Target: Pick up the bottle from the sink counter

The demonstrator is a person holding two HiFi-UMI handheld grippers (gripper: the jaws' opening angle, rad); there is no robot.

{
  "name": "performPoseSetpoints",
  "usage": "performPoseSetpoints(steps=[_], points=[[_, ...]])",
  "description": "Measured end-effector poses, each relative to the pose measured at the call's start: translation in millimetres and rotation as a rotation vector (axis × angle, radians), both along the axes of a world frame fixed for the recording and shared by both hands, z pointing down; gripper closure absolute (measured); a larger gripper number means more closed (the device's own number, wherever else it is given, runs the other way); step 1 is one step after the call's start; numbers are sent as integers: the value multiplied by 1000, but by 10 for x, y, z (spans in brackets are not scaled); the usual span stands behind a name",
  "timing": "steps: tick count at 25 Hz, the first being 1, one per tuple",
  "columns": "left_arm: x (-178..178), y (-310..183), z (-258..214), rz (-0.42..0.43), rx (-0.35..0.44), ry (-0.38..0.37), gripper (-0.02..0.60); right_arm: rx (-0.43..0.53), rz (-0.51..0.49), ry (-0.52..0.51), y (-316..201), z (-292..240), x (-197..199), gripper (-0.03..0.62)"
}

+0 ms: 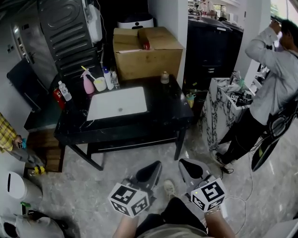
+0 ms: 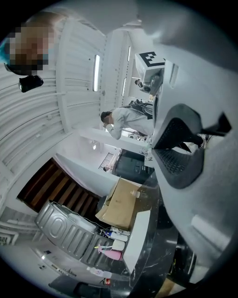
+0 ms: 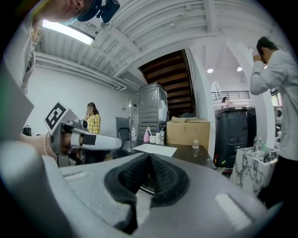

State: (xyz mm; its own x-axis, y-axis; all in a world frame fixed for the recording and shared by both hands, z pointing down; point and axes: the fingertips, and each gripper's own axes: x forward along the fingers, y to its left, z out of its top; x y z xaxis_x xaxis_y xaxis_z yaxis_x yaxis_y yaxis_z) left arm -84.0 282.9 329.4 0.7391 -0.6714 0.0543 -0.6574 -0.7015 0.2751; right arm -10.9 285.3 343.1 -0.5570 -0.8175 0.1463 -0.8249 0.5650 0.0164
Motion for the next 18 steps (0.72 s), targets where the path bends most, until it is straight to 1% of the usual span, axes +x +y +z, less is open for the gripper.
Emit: performPoseSetpoints(steps=[3, 7, 10, 13, 15, 18], points=[[19, -225, 13, 7, 0, -14, 575, 1, -20, 2, -251, -3, -54, 591], [19, -602, 61, -6, -11, -14, 575, -8, -31, 13, -638, 48, -63, 591], [8, -931, 86, -35, -20, -9, 575, -17, -37, 16, -972, 116, -39, 591], [12, -1274, 41, -58, -13, -13, 575, -14, -47, 9, -1324, 89, 17, 591], [-3, -1511, 1, -76, -2, -23, 575, -1, -51, 0, -1576, 28, 55, 591], [-30, -1855, -61, -115, 8, -15, 575, 22, -60, 0, -1925, -67, 119, 591]])
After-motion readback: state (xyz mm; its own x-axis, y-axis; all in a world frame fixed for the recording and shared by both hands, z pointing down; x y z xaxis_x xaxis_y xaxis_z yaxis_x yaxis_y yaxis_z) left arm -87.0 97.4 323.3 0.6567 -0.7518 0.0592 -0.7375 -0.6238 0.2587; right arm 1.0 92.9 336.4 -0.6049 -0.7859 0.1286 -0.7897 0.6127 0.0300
